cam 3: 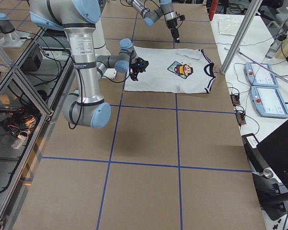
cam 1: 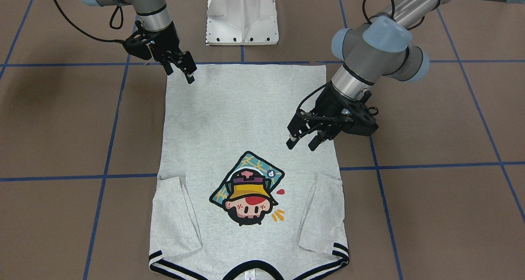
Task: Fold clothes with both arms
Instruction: 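Move the left gripper down to the hem corner nearest it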
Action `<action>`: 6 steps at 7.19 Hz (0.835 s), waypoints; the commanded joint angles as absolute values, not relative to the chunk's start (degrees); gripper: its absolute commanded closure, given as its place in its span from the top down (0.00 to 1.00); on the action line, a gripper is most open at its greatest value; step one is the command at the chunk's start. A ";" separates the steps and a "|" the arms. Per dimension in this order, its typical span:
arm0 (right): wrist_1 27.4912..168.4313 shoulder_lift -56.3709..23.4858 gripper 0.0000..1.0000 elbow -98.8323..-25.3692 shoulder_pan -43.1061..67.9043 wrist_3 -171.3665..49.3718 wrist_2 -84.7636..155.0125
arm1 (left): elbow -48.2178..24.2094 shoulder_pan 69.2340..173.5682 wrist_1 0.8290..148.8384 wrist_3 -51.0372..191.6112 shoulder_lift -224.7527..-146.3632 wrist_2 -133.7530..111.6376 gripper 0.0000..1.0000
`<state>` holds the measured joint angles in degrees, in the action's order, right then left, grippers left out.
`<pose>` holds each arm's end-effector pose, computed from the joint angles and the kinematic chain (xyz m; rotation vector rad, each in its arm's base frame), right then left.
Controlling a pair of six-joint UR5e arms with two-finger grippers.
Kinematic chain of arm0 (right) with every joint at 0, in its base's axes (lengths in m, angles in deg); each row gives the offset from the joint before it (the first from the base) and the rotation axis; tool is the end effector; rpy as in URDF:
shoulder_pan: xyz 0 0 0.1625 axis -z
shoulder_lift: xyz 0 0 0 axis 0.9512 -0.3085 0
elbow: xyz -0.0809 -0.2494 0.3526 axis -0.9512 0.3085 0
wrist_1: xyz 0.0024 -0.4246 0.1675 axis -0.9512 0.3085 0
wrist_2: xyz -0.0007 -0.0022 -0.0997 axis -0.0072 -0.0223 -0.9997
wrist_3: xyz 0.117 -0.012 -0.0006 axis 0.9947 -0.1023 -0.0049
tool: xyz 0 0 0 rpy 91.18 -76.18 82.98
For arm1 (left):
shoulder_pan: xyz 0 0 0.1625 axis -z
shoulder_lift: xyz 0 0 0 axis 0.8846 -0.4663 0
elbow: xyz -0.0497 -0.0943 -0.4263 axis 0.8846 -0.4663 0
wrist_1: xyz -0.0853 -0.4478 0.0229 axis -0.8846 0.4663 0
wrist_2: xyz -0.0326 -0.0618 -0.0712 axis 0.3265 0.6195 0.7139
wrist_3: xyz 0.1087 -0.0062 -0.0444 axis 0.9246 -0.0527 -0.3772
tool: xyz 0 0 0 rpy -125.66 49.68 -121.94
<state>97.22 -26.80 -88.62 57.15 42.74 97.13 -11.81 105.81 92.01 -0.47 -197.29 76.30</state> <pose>-0.5108 -0.2842 0.3093 -0.0457 -0.9570 0.7685 0.4635 -0.5730 0.2369 0.2776 1.3124 -0.3605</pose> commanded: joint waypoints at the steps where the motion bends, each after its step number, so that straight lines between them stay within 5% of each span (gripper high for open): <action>1: 97.59 -31.95 0.94 -90.65 62.08 51.23 94.55 | -13.67 105.62 91.71 -0.50 -196.29 77.35 0.77; 6: 97.59 -34.61 0.82 -89.96 67.72 51.79 92.70 | -14.55 105.62 91.27 -0.41 -195.32 77.36 0.77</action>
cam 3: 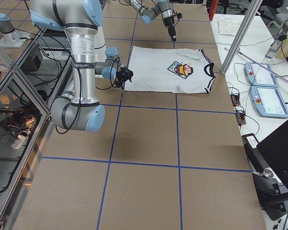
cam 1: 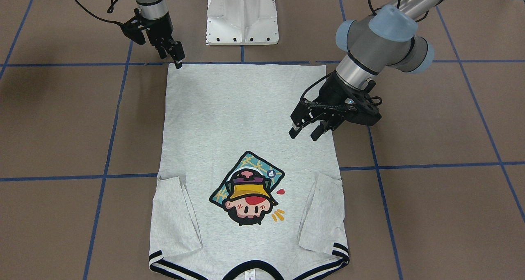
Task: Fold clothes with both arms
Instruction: 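Move the left gripper down to the hem corner nearest it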
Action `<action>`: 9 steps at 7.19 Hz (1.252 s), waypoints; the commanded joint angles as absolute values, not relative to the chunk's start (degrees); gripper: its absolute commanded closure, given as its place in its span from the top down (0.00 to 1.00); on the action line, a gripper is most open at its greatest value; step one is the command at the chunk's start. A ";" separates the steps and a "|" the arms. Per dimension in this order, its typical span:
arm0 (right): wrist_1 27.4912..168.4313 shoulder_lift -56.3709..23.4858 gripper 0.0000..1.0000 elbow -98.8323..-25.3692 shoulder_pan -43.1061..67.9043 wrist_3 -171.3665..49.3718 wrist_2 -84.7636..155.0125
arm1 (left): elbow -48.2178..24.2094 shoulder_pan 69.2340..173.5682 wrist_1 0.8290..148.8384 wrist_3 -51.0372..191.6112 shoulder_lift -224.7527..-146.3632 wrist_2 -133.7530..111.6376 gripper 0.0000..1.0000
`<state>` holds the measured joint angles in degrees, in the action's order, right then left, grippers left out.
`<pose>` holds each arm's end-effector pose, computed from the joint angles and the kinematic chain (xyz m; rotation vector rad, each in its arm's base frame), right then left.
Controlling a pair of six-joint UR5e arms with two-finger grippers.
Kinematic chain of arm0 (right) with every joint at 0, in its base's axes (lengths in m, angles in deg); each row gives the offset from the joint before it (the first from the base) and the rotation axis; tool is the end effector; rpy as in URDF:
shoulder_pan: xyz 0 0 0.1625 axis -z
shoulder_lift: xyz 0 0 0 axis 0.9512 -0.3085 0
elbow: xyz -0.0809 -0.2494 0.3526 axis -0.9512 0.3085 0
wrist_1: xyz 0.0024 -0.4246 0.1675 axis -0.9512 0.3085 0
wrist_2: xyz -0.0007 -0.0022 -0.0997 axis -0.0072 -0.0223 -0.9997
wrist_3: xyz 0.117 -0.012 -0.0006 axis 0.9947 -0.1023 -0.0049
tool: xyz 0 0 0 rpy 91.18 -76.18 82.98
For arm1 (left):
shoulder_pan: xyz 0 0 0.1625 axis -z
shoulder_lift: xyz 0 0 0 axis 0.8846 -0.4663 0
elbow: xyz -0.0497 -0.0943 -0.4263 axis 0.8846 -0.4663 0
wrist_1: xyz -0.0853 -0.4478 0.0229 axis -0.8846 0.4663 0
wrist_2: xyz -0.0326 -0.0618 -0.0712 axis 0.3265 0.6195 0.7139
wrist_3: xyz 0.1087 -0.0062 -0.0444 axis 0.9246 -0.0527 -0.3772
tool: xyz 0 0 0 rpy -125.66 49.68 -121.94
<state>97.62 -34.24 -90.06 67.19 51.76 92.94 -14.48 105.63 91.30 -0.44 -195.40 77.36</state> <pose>-0.5216 -0.1967 0.3687 -0.1001 -0.8475 0.7892 0.4547 -0.5587 0.2389 0.2612 1.3178 -0.3446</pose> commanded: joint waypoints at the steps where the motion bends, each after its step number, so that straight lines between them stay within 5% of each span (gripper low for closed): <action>1: 97.59 -34.61 0.79 -89.96 67.72 51.79 92.61 | -14.55 105.71 91.27 -0.41 -195.15 77.36 0.77; 7: 97.68 -33.91 0.64 -89.43 67.90 51.79 92.70 | -13.94 105.62 91.36 -0.32 -194.44 77.36 0.77; 9: 97.68 -33.82 0.18 -89.43 67.81 51.79 92.79 | -13.76 105.62 91.27 -0.15 -194.35 77.27 0.77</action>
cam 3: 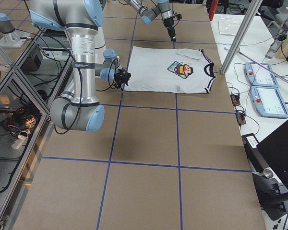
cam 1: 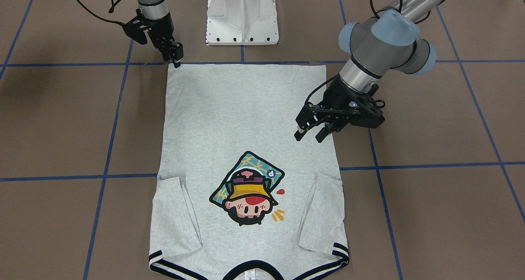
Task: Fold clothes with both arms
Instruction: 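Move the left gripper down to the hem corner nearest it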
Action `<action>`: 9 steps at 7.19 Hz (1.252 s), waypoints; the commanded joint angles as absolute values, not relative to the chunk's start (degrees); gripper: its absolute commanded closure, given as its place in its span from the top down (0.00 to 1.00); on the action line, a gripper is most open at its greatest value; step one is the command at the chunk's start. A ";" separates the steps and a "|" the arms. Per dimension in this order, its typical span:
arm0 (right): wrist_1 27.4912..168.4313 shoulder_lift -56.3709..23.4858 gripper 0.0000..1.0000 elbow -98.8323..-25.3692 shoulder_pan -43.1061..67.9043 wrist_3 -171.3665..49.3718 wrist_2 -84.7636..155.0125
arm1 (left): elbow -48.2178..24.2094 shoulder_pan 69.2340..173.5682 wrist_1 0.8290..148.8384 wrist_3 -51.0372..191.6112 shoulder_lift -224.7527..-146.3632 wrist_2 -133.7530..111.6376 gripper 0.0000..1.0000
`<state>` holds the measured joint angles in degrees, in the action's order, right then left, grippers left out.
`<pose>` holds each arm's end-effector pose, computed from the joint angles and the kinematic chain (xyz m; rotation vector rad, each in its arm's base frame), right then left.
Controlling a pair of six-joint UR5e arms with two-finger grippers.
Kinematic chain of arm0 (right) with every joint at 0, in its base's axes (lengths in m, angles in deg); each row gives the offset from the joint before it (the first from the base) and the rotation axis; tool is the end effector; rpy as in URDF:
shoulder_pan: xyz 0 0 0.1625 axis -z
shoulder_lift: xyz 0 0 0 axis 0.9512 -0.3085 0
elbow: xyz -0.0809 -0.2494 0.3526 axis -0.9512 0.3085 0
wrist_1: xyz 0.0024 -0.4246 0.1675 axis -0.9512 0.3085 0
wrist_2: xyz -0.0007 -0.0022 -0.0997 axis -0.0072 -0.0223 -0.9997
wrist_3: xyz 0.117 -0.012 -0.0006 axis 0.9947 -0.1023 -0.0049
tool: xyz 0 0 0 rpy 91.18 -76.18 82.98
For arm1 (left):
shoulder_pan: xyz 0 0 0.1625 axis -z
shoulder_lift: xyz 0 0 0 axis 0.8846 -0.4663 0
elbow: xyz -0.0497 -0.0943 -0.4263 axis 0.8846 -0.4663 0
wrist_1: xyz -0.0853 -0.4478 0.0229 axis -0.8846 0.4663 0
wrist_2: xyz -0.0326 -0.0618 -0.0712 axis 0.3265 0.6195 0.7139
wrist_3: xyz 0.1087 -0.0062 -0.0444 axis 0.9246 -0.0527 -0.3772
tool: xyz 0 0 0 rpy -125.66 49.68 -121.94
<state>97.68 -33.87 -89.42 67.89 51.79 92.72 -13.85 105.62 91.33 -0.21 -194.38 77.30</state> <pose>-0.5278 -0.1911 0.3711 -0.0999 -0.8417 0.7799 0.4561 -0.5599 0.2571 0.2511 1.2928 -0.3508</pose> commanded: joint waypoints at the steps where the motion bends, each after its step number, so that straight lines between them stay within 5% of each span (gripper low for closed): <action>1: 97.68 -34.00 0.12 -89.25 67.81 51.79 92.79 | -13.85 105.62 91.36 -0.15 -194.35 77.27 0.77; 2: 97.77 -33.91 0.01 -89.60 67.72 51.79 92.79 | -13.76 105.62 91.27 -0.15 -194.35 77.27 0.77; 5: 97.77 -34.08 0.00 -90.82 67.11 51.79 93.05 | -15.07 105.54 87.44 -3.81 -193.83 77.45 0.74; 9: 97.77 -34.52 0.00 -91.89 67.11 51.61 93.23 | -40.87 87.05 68.97 -20.20 -175.68 65.02 0.74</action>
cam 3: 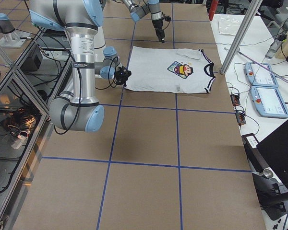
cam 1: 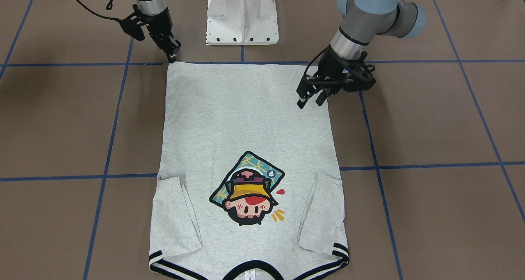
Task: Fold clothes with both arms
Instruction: 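Move the left gripper down to the hem corner nearest it, then grasp both bottom hem corners with the left and right grippers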
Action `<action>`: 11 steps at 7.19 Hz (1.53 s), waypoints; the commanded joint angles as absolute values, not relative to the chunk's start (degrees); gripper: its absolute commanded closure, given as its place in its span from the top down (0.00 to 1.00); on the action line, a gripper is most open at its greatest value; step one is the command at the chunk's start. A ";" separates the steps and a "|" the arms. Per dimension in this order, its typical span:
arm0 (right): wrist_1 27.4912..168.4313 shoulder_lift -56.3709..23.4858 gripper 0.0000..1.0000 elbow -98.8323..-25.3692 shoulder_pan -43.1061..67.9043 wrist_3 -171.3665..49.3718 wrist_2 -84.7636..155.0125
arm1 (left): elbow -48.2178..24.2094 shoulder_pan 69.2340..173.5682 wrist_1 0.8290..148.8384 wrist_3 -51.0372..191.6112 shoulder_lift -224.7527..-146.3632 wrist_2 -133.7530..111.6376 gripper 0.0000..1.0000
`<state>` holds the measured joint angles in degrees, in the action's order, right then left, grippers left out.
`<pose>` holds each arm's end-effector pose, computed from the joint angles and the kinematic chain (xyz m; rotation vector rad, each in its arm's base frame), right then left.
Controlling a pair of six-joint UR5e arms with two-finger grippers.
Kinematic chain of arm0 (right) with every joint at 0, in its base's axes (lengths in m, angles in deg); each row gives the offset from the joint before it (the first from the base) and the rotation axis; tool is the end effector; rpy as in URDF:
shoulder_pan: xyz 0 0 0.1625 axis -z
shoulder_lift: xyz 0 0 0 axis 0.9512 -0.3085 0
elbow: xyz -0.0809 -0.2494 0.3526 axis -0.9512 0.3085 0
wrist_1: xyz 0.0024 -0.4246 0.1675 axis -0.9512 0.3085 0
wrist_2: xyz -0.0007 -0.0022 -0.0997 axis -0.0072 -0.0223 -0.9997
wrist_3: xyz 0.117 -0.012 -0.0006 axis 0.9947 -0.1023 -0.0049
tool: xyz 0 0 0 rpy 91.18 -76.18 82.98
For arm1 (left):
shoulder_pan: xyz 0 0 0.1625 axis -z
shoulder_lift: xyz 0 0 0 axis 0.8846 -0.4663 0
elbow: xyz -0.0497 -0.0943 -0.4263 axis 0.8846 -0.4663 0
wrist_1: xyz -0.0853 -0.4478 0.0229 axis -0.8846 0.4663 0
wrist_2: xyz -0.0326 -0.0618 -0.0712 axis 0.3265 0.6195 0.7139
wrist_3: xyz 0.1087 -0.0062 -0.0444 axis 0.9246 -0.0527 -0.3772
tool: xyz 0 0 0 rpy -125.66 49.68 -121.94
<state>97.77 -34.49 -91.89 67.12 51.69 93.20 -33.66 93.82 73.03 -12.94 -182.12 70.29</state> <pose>-0.5129 -0.1961 0.3550 -0.1114 -0.8707 0.7866 0.4631 -0.4109 0.2736 0.0284 1.1294 -0.4927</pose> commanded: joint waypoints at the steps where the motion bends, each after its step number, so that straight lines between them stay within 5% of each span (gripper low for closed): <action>1: 97.77 -34.53 0.00 -91.80 67.11 51.61 93.23 | -41.18 80.20 67.73 -25.23 -172.24 58.18 0.70; 11: 97.77 -34.61 0.00 -91.98 66.14 51.70 93.23 | -40.39 72.23 62.27 -32.76 -169.04 56.97 0.52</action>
